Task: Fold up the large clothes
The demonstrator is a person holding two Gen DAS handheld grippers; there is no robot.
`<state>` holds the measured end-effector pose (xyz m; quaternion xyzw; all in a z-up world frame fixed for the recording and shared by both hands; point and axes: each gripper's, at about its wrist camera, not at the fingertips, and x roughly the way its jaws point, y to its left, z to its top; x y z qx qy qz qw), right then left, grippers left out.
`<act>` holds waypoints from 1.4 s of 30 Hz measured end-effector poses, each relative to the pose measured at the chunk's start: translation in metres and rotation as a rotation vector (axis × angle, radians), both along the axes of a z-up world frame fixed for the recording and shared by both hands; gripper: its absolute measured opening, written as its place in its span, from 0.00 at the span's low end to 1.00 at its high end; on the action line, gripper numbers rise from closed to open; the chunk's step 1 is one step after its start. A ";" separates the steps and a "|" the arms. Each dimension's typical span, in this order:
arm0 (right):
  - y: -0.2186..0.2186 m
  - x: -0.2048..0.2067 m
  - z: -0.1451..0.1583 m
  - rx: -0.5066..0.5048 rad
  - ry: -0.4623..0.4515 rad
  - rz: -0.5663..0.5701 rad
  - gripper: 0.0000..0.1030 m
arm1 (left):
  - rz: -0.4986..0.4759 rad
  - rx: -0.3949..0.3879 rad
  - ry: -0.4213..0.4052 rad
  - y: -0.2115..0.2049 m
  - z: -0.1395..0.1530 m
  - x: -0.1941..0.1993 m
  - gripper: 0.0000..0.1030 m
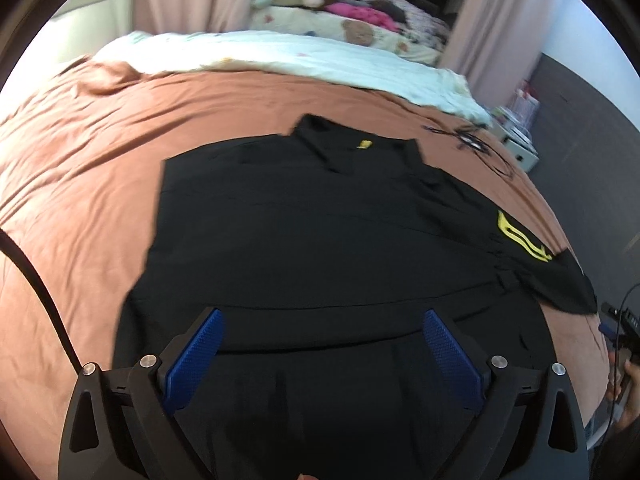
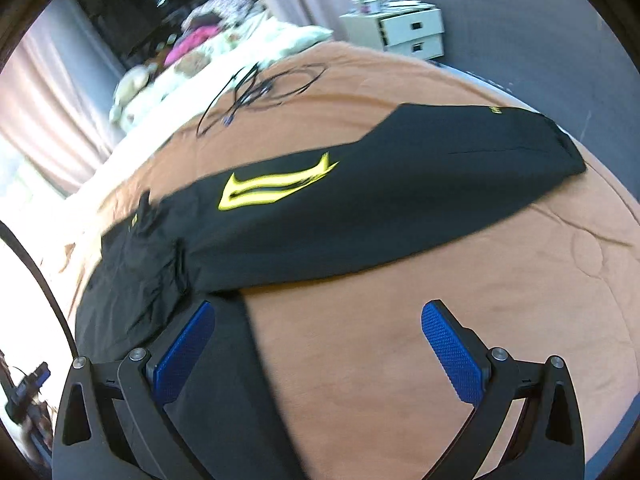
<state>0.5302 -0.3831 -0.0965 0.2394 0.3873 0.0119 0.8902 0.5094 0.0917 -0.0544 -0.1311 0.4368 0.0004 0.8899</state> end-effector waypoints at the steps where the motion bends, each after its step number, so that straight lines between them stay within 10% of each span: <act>1: -0.010 -0.004 -0.003 0.023 0.002 -0.022 1.00 | -0.024 0.002 -0.003 -0.009 0.001 0.004 0.97; 12: -0.054 0.005 -0.030 0.108 0.034 -0.155 0.80 | -0.153 -0.006 -0.013 -0.083 0.000 0.054 0.96; 29: -0.059 0.045 -0.058 0.095 0.042 -0.253 0.39 | -0.381 -0.017 0.029 -0.201 -0.040 0.133 0.49; 34: -0.057 0.037 -0.054 0.132 -0.048 -0.280 0.05 | -0.425 -0.029 0.041 -0.231 -0.056 0.155 0.38; 42: -0.038 0.010 0.005 0.107 -0.191 -0.224 0.02 | -0.412 -0.075 0.133 -0.253 -0.093 0.176 0.30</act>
